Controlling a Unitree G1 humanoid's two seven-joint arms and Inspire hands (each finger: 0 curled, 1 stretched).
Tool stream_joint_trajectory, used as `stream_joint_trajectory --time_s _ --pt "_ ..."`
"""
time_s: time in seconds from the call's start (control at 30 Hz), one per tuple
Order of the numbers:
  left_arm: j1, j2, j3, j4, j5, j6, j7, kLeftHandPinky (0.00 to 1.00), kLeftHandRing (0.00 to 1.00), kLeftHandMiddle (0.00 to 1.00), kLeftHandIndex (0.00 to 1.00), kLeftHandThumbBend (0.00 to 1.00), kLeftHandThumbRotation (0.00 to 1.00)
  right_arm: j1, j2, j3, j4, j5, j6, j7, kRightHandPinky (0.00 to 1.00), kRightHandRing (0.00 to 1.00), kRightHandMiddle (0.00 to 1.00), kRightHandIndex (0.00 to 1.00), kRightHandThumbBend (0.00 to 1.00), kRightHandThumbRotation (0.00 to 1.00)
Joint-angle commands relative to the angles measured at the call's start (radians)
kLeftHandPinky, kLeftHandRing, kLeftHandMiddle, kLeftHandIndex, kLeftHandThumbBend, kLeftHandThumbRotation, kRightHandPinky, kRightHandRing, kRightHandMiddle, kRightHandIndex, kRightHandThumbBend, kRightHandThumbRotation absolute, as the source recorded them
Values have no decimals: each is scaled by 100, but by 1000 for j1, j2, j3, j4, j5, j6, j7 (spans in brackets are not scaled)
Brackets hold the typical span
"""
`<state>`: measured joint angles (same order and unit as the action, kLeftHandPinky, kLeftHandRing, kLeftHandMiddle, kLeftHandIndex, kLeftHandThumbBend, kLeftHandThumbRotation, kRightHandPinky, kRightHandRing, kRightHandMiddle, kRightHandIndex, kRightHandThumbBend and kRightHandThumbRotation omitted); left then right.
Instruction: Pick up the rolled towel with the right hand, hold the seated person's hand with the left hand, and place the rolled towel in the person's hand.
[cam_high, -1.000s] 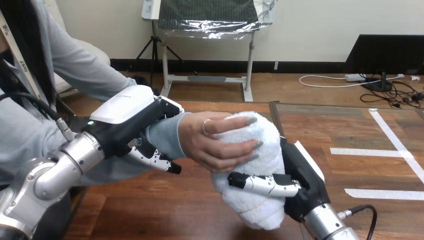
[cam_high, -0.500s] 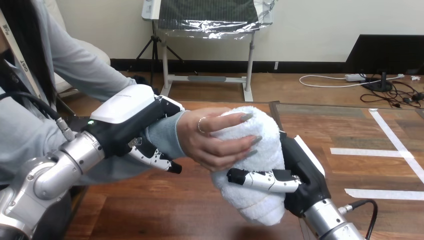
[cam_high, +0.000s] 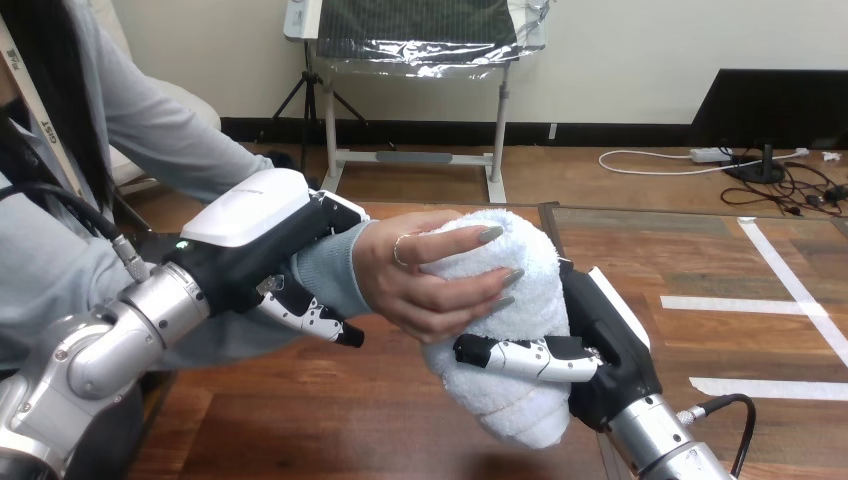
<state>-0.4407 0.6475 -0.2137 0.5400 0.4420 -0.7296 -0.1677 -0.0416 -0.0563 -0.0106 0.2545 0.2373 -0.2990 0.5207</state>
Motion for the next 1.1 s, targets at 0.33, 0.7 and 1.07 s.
stream_joint_trajectory --time_s 0.33,0.7,1.07 --pt "-70 -43 18 -25 -5 16 29 39 43 48 49 89 0 -196 -59 27 -222 11 -4 43 62 69 71 68 91 1" --pt "-61 -35 21 -51 10 34 34 48 54 57 60 98 14 -188 -114 47 -203 -80 22 27 88 90 89 87 99 27" --pt "-48 -24 19 -88 25 70 29 68 71 73 77 100 30 -185 -158 64 -164 -133 34 49 94 98 97 98 100 54"
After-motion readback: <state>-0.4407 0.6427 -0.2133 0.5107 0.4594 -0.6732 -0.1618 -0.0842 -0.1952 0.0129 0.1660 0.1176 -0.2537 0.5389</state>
